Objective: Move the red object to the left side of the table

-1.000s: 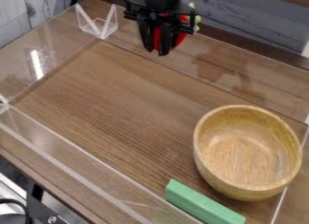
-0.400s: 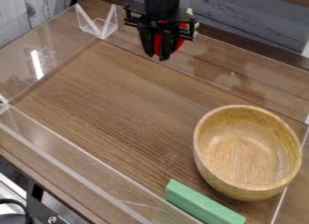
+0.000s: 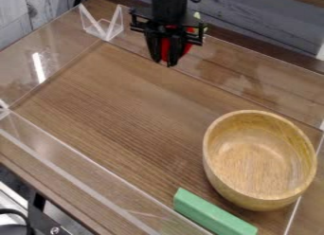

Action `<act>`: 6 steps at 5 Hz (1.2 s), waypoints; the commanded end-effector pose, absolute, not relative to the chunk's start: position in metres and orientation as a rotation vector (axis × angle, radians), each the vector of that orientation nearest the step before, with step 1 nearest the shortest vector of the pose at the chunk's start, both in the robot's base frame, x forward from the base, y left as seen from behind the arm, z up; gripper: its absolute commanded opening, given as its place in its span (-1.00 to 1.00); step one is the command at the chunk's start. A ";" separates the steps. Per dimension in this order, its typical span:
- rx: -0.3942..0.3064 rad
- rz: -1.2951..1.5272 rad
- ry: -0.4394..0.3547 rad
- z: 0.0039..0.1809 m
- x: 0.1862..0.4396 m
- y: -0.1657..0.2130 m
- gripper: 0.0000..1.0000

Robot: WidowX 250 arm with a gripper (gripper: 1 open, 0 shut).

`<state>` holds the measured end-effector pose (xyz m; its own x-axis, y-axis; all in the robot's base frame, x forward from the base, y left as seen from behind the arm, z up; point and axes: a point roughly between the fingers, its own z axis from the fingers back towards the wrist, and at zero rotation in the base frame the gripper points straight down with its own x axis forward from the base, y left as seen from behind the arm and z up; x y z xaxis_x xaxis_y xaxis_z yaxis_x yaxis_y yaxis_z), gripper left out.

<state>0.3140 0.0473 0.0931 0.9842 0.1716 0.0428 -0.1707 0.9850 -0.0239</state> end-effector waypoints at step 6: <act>0.009 0.131 -0.141 0.115 0.298 0.075 -1.00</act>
<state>0.2945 0.0717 0.0938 0.9881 0.1396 0.0650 -0.1389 0.9902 -0.0145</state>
